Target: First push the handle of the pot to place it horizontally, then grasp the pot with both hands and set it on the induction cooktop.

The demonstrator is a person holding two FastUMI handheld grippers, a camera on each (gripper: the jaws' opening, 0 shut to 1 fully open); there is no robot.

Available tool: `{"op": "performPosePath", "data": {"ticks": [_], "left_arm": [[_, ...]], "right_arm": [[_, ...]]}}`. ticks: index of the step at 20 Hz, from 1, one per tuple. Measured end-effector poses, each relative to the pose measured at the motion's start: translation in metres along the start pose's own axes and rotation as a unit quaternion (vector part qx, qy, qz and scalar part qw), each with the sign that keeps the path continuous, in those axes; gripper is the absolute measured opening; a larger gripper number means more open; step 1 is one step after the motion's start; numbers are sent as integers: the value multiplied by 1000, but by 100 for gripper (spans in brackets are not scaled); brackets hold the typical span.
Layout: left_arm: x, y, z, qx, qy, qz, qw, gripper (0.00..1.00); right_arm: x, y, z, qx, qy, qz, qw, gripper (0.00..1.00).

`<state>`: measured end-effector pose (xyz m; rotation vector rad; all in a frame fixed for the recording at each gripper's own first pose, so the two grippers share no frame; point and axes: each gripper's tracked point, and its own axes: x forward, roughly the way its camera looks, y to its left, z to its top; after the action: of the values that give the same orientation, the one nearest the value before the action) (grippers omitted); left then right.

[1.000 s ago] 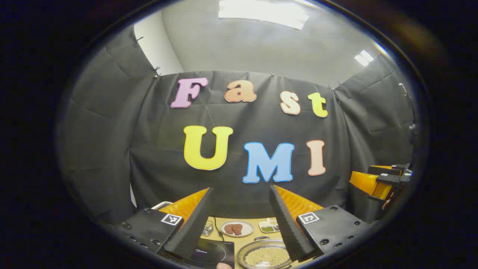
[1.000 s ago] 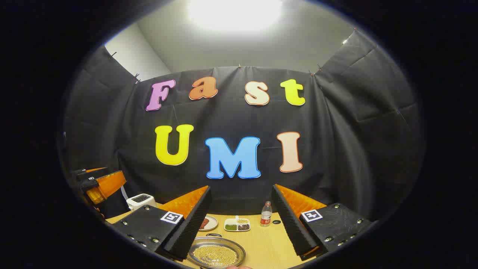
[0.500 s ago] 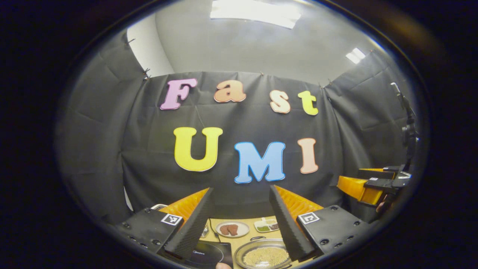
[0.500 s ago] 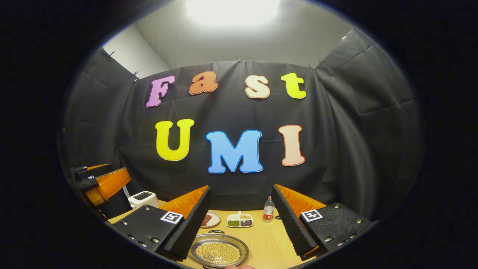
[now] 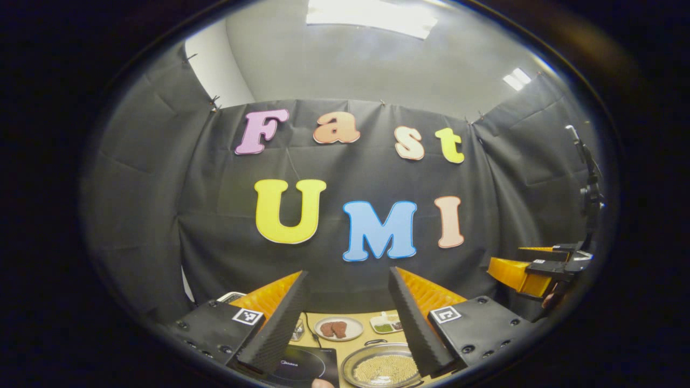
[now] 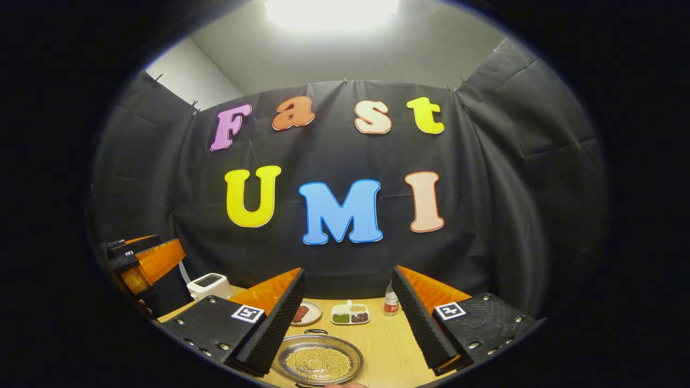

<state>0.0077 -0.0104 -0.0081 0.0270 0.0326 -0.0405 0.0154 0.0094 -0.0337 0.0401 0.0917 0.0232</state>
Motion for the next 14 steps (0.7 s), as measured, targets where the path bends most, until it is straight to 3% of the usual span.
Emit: {"op": "performPosePath", "data": {"ticks": [13, 14], "left_arm": [[2, 13, -24, -4, 35, 8, 999, 95], [1, 13, -26, -4, 37, 8, 999, 99]], "right_arm": [[2, 0, -72, 14, 95, 3, 995, 99], [2, 3, -81, 17, 107, 6, 994, 99]]}}
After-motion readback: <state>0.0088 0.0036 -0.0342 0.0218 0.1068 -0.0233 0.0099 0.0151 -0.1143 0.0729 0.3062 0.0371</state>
